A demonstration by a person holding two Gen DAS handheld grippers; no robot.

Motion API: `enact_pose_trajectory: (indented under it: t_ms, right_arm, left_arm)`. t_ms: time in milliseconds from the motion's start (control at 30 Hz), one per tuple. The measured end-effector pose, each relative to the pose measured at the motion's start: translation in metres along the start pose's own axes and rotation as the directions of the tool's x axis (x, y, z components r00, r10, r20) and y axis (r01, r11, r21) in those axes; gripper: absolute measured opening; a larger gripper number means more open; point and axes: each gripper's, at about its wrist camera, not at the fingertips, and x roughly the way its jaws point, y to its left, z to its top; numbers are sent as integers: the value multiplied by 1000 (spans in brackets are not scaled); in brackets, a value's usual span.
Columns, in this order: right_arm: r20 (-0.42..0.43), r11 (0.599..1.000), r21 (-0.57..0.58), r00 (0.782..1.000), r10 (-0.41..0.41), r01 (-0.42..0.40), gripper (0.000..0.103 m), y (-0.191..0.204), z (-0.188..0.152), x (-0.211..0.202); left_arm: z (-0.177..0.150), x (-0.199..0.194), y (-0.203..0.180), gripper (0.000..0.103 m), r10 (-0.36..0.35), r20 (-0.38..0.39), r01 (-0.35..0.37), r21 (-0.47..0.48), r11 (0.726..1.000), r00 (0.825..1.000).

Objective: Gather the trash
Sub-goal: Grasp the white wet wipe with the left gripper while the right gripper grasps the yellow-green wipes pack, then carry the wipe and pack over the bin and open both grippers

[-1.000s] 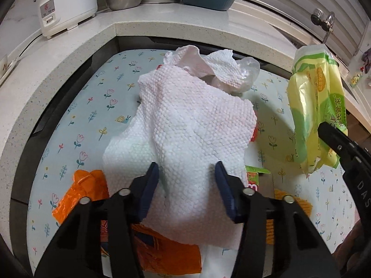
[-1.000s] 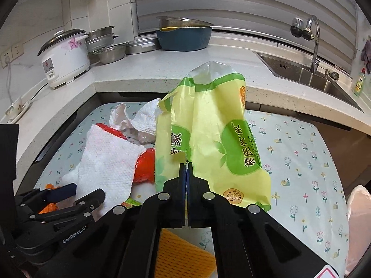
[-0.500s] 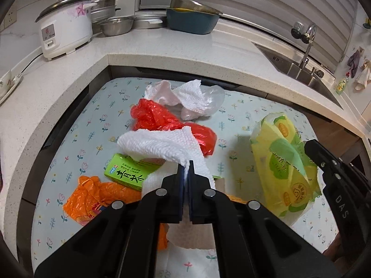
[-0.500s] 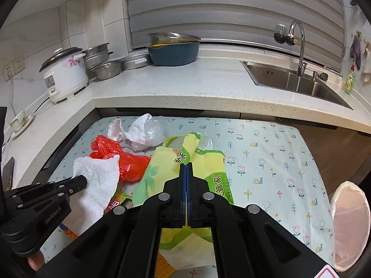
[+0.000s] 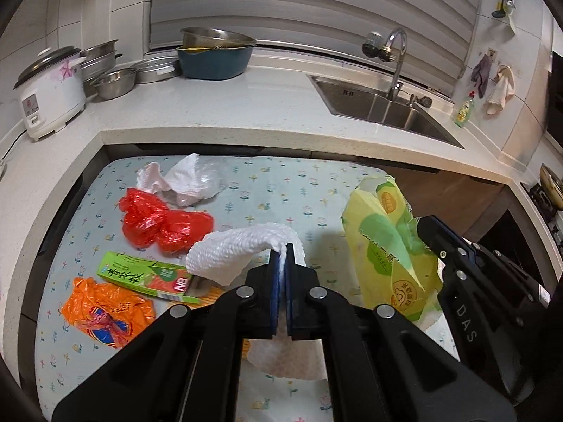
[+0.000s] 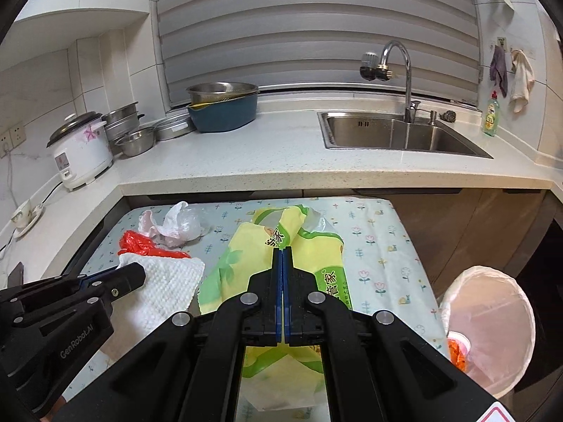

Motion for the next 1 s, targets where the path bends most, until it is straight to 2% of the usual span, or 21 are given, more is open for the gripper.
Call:
enact_pose_trajectory:
  t_ms: [300, 533, 767, 933, 1000]
  right_arm:
    - [16, 993, 78, 995, -95, 93, 1, -80, -8, -35]
    - [8, 976, 134, 985, -173, 170, 1, -143, -20, -55]
    - [-19, 956, 182, 972, -232, 232, 1, -194, -34, -64]
    - [-47, 942, 213, 966, -255, 259, 1, -223, -44, -63]
    - [-57, 938, 219, 964, -261, 267, 1, -231, -48, -61]
  left_arm:
    - [-4, 1, -80, 2, -95, -25, 97, 90, 991, 995]
    - [-9, 10, -141, 2, -176, -63, 184, 142, 973, 982]
    - [-14, 21, -205, 2, -267, -110, 284, 192, 939, 958]
    - [-19, 29, -238, 2, -334, -145, 359, 212, 909, 931]
    - [-21, 32, -248, 2, -342, -157, 370, 221, 902, 927]
